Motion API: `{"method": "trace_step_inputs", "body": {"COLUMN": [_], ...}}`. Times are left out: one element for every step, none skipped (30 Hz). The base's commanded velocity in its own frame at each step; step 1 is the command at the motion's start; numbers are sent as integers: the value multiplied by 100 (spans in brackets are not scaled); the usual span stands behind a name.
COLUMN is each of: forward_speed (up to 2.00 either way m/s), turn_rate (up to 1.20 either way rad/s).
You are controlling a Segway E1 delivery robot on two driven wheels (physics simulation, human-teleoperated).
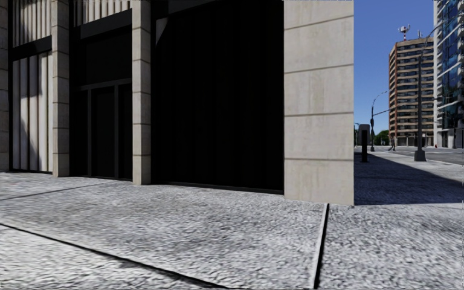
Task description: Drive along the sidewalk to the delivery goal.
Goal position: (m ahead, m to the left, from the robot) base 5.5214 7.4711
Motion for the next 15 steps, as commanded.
{"method": "trace_step_inputs", "body": {"forward_speed": [159, 159, 159, 159, 159, 159, 159, 159, 159, 158, 158, 158, 158, 158, 158], "turn_rate": [68, 68, 68, 68, 68, 68, 68, 68, 68, 68, 68, 68, 68, 68, 68]}}
